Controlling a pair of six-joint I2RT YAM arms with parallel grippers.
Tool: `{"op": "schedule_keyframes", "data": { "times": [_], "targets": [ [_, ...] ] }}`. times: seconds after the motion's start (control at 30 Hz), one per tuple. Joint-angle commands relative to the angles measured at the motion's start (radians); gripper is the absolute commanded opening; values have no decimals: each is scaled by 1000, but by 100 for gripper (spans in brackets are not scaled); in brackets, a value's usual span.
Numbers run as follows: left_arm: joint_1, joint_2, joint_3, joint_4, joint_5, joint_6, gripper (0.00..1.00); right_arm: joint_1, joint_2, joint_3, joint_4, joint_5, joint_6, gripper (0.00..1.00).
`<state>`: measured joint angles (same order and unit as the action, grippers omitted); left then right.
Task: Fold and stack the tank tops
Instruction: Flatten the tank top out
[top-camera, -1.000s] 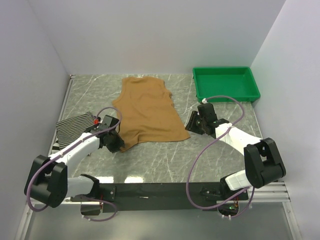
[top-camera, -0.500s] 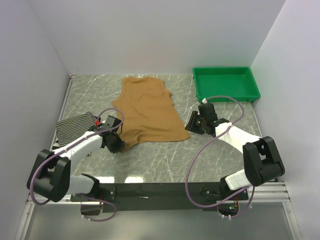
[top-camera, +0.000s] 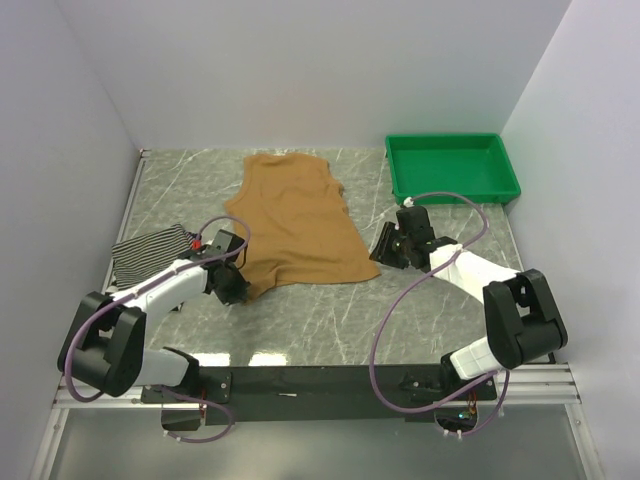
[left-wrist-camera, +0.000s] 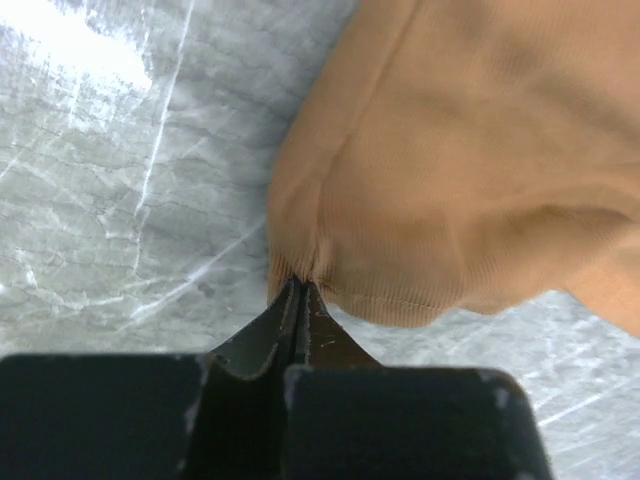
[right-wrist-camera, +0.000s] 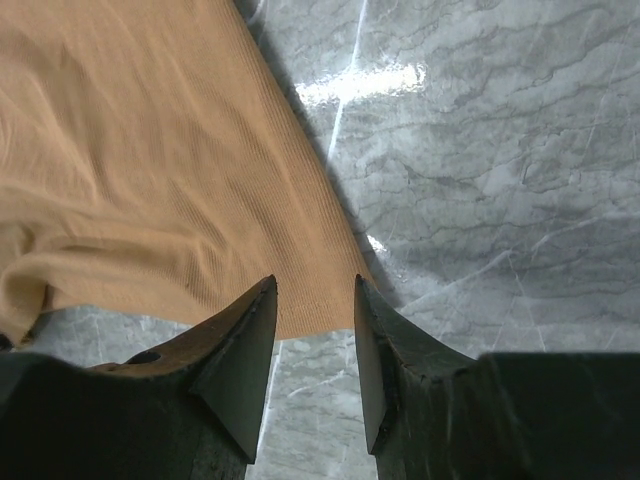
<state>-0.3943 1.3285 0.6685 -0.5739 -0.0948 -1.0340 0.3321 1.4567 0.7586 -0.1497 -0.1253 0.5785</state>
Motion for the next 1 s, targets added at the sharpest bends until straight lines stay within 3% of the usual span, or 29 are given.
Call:
{"op": "schedule_keyframes", "data": {
  "times": [0.0, 0.57, 0.97],
  "targets": [
    [-5, -35, 87, -17, -11, 28, 0, -8, 8, -10, 27, -2, -8, 44],
    [15, -265, 256, -190, -103, 2, 1, -11, 14, -45, 6, 9, -14, 46],
    [44, -279, 247, -169, -63, 17, 1, 12, 56, -31, -33, 42, -45, 46]
  ]
}}
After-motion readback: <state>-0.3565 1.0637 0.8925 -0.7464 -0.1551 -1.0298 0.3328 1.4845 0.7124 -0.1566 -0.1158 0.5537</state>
